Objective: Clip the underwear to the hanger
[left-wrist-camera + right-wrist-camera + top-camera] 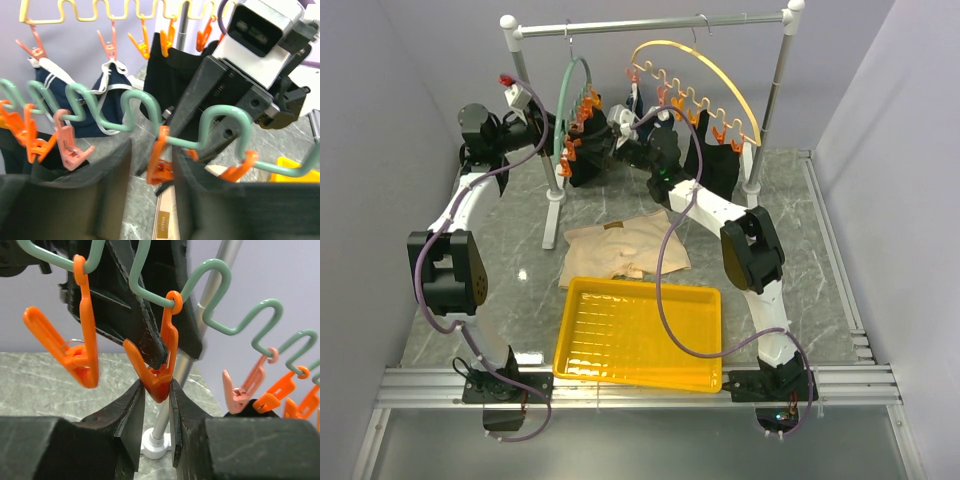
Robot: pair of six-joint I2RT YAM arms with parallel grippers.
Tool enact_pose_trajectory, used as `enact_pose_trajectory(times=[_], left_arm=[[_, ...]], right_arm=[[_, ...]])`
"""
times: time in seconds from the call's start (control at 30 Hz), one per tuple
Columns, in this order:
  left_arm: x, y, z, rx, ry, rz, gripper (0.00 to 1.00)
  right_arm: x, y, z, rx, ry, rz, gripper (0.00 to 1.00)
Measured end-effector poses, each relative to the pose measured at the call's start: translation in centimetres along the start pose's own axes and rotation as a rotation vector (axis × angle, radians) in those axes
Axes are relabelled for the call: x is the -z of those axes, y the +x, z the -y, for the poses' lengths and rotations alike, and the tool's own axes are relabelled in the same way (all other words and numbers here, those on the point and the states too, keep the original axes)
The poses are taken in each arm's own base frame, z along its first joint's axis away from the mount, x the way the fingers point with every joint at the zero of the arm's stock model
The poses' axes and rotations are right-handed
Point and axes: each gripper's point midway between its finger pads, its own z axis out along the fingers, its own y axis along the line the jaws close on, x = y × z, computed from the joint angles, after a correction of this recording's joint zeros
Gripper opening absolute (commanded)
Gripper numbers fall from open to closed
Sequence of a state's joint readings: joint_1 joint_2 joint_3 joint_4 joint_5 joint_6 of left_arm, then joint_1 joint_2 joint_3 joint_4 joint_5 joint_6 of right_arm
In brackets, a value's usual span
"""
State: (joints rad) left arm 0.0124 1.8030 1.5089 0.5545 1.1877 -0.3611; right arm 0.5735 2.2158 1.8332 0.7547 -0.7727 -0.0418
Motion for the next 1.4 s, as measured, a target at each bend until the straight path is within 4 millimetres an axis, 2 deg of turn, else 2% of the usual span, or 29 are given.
enact_pose_trajectory(times=[0.17,0.2,0.3,0.43,0.73,0.97,1.2,1.4], left_arm=[[0.1,-0.1,-0.1,-0.001,-0.017,0.006,0.58],[0.2,-0.1,-0.1,-0.002,-0.019,0.007,0.67],[0.3,-0.3,-0.1,0.000,-0.031,0.014,0.74],[0.3,-0.6,0.2,0.003,-0.027,0.021,0.76],[0.5,-0.2,1.5,0.009,0.047,-0.009,0.77],[0.8,-1.0,2.9,-0.049,0.082,-0.018,0.79],[0.8,-0.4,2.6,-0.134,0.071,-0.039,0.80],[0.7,0.0,2.0,-0.169,0.044,-0.045,0.76]], right_arm=[[-0.1,0.0,-0.5,-0.001,-0.024,0.000,0.08],[-0.1,0.0,-0.6,-0.001,-0.028,0.000,0.08],[0.0,0.0,-0.7,-0.002,-0.036,0.000,0.04],[0.0,0.1,-0.7,-0.003,-0.033,-0.001,0.00],[0.2,0.2,-0.3,-0.003,-0.024,-0.005,0.00],[0.4,0.4,-0.1,-0.005,-0.017,-0.008,0.00],[0.4,0.4,-0.1,-0.015,-0.017,-0.008,0.00],[0.8,1.0,-0.5,-0.027,-0.017,-0.020,0.00]])
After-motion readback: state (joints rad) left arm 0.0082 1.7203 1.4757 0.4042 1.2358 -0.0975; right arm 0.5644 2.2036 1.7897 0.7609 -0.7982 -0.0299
